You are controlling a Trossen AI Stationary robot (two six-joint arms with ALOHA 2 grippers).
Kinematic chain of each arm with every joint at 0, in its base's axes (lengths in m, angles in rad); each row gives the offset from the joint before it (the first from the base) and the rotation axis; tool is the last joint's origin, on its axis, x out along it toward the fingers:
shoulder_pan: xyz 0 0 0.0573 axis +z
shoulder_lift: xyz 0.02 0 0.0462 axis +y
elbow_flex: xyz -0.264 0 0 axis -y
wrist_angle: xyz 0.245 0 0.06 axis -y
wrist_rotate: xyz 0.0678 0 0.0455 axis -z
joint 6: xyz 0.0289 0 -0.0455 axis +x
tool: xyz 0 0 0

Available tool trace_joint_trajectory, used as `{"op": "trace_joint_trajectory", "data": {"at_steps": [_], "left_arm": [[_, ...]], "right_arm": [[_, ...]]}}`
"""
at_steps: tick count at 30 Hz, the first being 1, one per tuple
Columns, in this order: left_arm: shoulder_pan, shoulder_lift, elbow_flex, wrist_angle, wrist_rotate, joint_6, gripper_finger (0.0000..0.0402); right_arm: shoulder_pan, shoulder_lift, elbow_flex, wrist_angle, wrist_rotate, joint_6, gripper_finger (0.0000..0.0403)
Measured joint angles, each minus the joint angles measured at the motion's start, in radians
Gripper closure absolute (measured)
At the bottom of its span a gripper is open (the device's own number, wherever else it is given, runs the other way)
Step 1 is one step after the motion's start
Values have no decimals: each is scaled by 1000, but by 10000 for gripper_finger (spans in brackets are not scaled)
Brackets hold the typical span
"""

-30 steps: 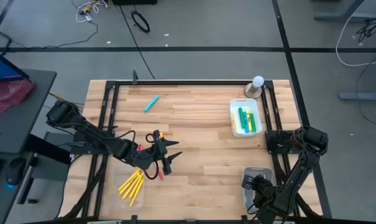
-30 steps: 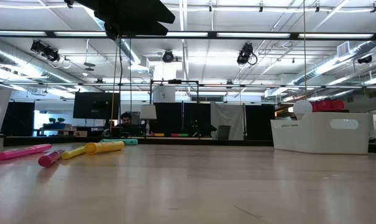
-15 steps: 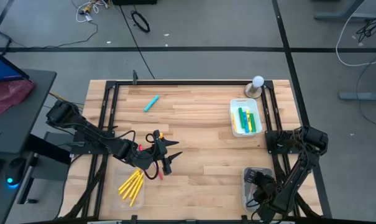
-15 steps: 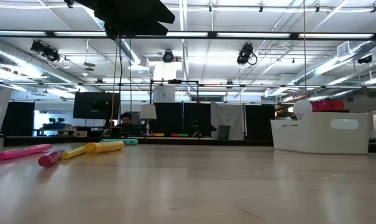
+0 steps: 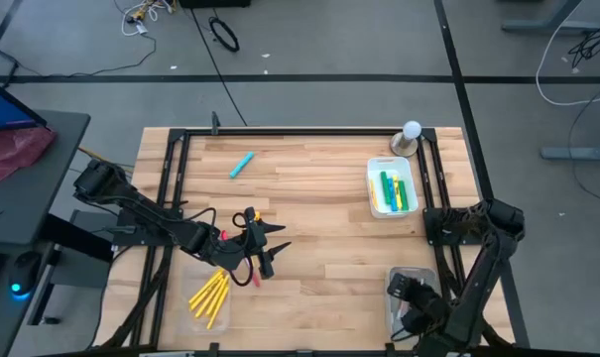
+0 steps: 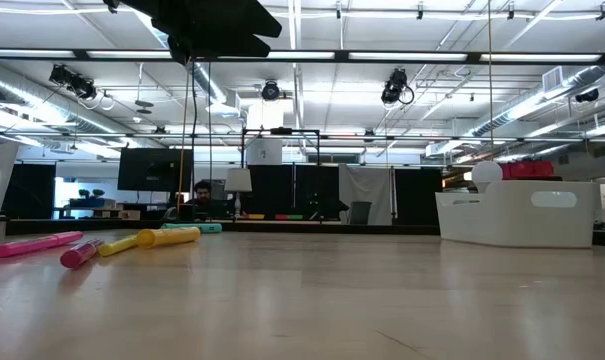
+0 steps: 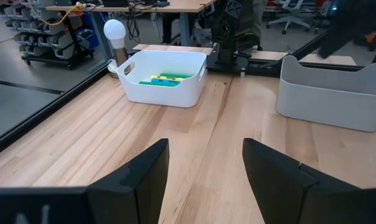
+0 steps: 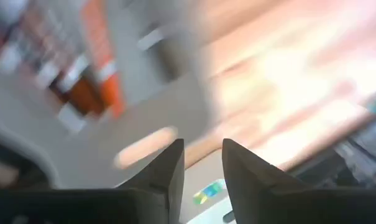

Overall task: Pick & Place Markers
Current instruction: Put the yellow pen into the transparent bin

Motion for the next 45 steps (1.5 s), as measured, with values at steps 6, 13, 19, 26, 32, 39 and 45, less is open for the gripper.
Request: {"op": "trace_joint_trajectory", "data": {"at_steps": [6,13,19,26,32,39,45], "left_arm": [[-1,0,0,0,0,0,191],[-2,-2,0,-114,-30,-64,191],[13,-10,0,-438,-59,-321,191],[23,-10,0,-854,40,-837,191],[-1,7,-34,-913,168,-1095,191],[0,60,-71,-861,204,-1267,191],[33,124,-71,-781,196,-1275,191]], "right_arm": [[-71,-17,149,6,314,351,295],[-203,-34,67,119,558,869,295],[-347,-32,-216,700,750,865,295],[-584,-31,-513,1704,436,395,279],[-702,-31,-571,2033,361,256,226],[-722,-31,-573,2041,293,230,178],[-702,-31,-573,2027,286,203,167]]}}
